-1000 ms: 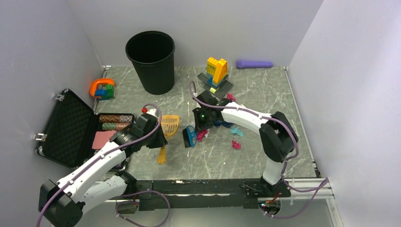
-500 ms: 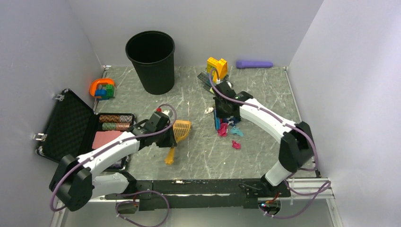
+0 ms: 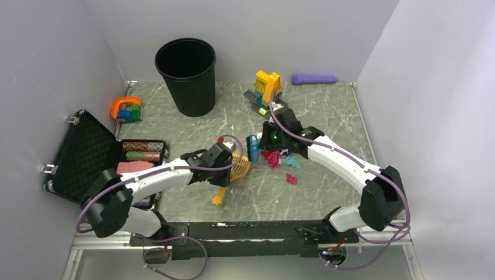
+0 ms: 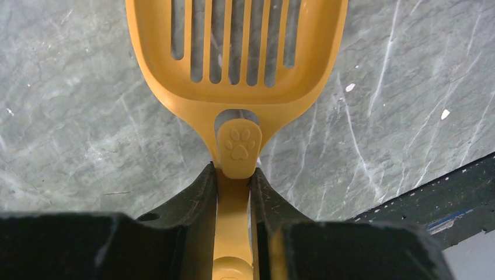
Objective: Sweep away the paper scraps from the table
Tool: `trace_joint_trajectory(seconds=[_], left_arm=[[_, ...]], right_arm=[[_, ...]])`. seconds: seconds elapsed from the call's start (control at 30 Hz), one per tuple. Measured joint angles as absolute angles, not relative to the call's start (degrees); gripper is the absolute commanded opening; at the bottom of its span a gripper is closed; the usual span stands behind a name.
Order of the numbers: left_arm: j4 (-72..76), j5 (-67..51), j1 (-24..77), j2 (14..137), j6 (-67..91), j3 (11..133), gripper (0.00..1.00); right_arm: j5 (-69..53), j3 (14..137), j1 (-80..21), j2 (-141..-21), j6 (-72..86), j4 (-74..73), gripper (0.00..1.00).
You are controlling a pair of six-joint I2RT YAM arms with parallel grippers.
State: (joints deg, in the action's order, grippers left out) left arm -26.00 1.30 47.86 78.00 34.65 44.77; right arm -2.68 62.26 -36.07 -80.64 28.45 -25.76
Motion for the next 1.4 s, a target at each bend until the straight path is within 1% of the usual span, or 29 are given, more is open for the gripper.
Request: trace_joint_trajectory(seconds=[0.13, 0.3, 0.43, 0.6, 0.63, 0.67, 0.73, 0.8, 0.9, 0.93, 0.97, 1.0, 1.03, 1.3, 1.4], left_arm=[[-26.0, 2.9, 49.9, 79.0, 34.5, 46.2, 0.00], [-26.3, 3.6, 51.4, 80.2, 34.5, 46.7, 0.00], [-26.4, 4.0, 52.0, 80.7, 34.5, 47.0, 0.00], [-26.3, 4.0, 52.1, 80.7, 34.2, 47.0, 0.03], [-26.2, 3.9, 52.1, 80.7, 34.0, 47.0, 0.06], [-26.2, 3.9, 52.1, 80.7, 34.0, 47.0, 0.12], [-26.1, 3.9, 52.1, 80.7, 33.7, 47.0, 0.26], [-25.8, 3.7, 52.1, 80.0, 33.5, 46.8, 0.42], [-23.9, 3.7, 52.1, 77.0, 33.3, 45.4, 0.59], [-23.6, 3.7, 52.1, 75.5, 33.2, 44.9, 0.70], [-23.3, 3.7, 52.1, 74.0, 33.2, 44.4, 0.87], [-23.1, 3.9, 52.1, 72.3, 33.3, 44.1, 0.98], [-22.9, 4.1, 52.1, 70.9, 33.1, 43.8, 0.99], [-19.5, 6.5, 52.2, 63.4, 32.2, 39.6, 0.99], [-19.5, 9.4, 53.3, 61.2, 32.0, 37.8, 0.99]], right_arm=[[-6.8, 60.0, -36.1, -80.8, 30.0, -22.7, 0.00], [-9.0, 59.7, -36.1, -82.9, 31.6, -20.4, 0.00], [-8.9, 59.5, -36.1, -85.3, 32.4, -20.4, 0.00], [-6.9, 57.3, -36.1, -87.0, 33.1, -20.5, 0.00], [-6.5, 56.9, -36.1, -87.1, 33.5, -20.4, 0.00], [-6.4, 56.6, -36.1, -87.1, 33.7, -20.2, 0.00], [-6.3, 56.4, -36.1, -87.1, 34.1, -19.9, 0.00], [-6.2, 56.2, -36.1, -87.1, 34.3, -19.7, 0.00], [-6.2, 56.1, -36.1, -87.1, 34.5, -19.7, 0.00], [-6.1, 56.1, -36.1, -87.1, 34.5, -19.7, 0.00], [-6.1, 56.1, -36.1, -87.1, 34.5, -19.7, 0.00], [-6.0, 56.1, -36.1, -87.2, 34.5, -19.7, 0.00], [-6.0, 56.1, -36.1, -87.2, 34.5, -19.7, 0.00], [-6.2, 56.9, -36.1, -88.8, 34.5, -20.1, 0.00], [-6.3, 57.3, -36.1, -89.2, 34.5, -20.4, 0.00]])
